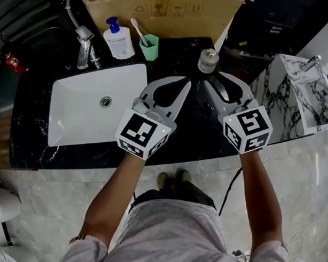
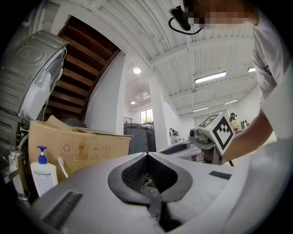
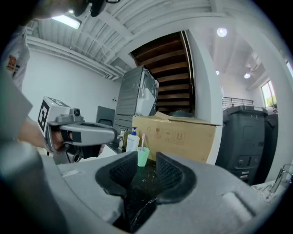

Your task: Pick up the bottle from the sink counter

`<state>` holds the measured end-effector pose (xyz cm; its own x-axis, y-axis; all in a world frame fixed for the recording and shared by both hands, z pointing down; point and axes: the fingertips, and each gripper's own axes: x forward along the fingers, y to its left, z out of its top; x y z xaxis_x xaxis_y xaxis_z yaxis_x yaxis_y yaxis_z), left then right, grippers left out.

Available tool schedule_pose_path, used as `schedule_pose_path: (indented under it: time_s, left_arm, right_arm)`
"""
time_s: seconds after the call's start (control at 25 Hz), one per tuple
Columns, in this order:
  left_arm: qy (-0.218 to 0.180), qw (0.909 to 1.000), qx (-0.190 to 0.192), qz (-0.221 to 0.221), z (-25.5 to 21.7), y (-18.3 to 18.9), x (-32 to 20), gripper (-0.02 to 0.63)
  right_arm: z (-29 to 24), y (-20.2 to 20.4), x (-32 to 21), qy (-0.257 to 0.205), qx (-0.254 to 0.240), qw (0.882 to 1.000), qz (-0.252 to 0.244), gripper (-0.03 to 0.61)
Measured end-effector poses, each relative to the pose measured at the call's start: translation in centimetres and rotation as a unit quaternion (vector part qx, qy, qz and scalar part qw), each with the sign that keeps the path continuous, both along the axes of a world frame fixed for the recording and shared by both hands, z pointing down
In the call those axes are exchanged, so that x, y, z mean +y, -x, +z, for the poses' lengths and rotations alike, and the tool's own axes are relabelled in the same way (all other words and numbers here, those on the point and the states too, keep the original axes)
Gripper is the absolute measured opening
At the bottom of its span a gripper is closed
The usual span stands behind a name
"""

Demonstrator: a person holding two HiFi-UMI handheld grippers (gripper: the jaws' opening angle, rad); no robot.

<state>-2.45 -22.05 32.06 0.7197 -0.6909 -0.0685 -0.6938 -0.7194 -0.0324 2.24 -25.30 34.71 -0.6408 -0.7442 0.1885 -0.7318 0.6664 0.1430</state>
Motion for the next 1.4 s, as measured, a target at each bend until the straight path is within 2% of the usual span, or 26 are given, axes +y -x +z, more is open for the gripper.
schedule_pose_path:
  time_s: [0.36,0.52,1.0,1.4]
  left_arm:
    - [0.011,0.9997,-0.006,-0.02,1.3,0.5,-3.6,0.0]
    - [0.018,0.9995,-0.009,-0.023,1.9,0.4,-5.1,0.0]
    - [0.035,0.999,-0.021,-0.019,4.4,0.2,-9.5,0.0]
    - [0.054,0.9979,-0.029,-0.018,6.2,0.6,-10.7,0.0]
  right_arm:
    - [4.2,-0.9,-5.4,0.033,0.033,0.999,0.021,0.289]
    - [5.8,-1.5,-8.1,0.045,0.037,0.997,0.041,0.335]
    - [11.2,-2.2,-14.3,0.108,0.057,0.991,0.054,0.405]
    - [15.4,-2.0,-17.0,0.164,0.074,0.982,0.057,0.407]
